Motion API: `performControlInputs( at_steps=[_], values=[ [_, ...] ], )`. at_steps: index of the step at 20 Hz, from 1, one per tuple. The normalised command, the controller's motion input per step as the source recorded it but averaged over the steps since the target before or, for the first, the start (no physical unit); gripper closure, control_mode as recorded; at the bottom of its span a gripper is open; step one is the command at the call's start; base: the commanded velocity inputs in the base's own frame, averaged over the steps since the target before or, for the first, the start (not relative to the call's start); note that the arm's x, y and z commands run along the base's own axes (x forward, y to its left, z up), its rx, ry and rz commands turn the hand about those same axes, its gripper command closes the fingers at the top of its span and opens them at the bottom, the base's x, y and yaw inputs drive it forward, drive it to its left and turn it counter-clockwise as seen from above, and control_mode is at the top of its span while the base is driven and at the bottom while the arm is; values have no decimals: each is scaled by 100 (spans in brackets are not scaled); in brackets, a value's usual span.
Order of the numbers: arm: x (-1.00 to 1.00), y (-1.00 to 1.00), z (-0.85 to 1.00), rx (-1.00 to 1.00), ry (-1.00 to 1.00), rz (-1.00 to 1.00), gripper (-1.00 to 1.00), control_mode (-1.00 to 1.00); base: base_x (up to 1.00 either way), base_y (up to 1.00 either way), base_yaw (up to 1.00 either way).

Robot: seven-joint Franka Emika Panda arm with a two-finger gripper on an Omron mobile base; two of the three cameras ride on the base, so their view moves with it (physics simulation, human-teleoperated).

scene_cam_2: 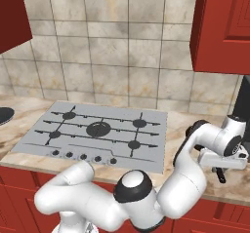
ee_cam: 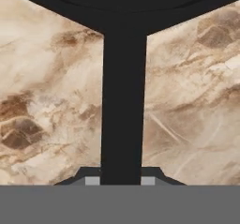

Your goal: Place both pans onto different burners. Then place the garlic and the steak on different pans.

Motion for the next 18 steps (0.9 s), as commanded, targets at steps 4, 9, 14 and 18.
performControlInputs(
  at_steps=[4,9,14,18],
  values=[
    [-36,48,42,0,-8,4,100,-100,0,0,0],
    [-27,82,25,-1,-14,10,100,-100,0,0,0],
    [-12,100,1,-7,-14,19,100,-100,0,0,0],
    [6,93,0,-8,-7,21,100,-100,0,0,0]
  ],
)
